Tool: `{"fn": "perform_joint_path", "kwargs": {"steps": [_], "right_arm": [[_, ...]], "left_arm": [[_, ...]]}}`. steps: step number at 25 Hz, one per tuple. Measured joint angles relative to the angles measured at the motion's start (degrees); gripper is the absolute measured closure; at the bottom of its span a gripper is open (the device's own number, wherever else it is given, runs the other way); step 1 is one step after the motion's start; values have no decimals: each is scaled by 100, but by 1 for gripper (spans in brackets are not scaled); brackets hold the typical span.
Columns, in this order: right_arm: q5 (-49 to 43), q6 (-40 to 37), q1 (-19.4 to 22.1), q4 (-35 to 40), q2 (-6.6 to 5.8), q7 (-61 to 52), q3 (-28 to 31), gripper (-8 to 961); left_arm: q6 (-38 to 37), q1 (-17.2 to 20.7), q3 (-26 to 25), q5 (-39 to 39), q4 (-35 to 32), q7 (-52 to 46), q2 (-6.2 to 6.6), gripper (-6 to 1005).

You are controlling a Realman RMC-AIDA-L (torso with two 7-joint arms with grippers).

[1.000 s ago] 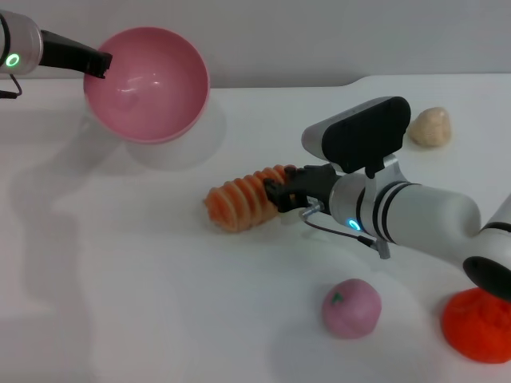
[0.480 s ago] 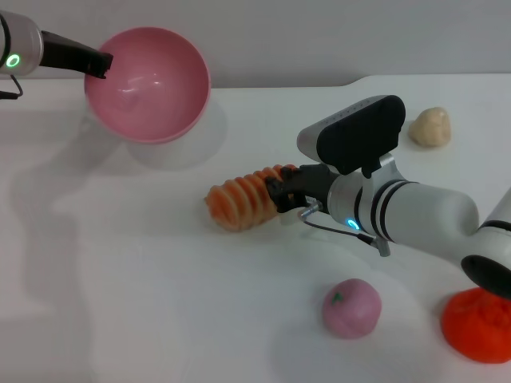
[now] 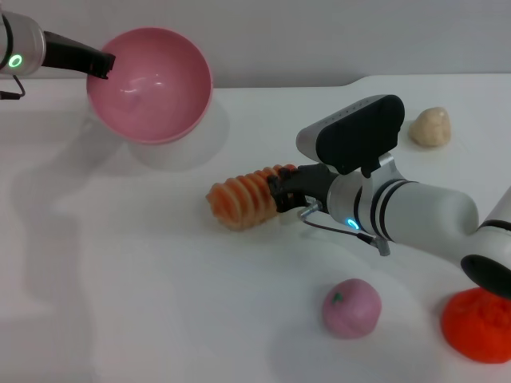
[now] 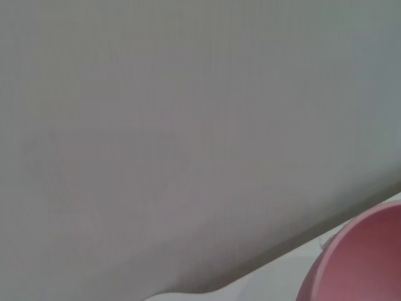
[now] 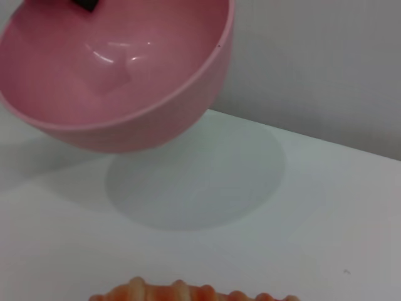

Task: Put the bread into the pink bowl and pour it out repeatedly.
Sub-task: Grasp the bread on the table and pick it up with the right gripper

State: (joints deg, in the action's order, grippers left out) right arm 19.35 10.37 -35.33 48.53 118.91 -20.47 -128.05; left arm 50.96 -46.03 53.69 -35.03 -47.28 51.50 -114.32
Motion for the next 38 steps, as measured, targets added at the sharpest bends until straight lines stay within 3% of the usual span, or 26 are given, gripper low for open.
{"fn": "perform_joint_path", "kwargs": {"steps": [22, 38], "right_arm": [[-2, -26, 16, -2, 0, 0, 1, 907], [-171, -201, 74, -30, 17, -1, -6, 915]], "left_arm": [[2, -3, 0, 23, 4, 0, -2, 966], [-42, 17, 0, 23, -1, 0, -2, 966]]}}
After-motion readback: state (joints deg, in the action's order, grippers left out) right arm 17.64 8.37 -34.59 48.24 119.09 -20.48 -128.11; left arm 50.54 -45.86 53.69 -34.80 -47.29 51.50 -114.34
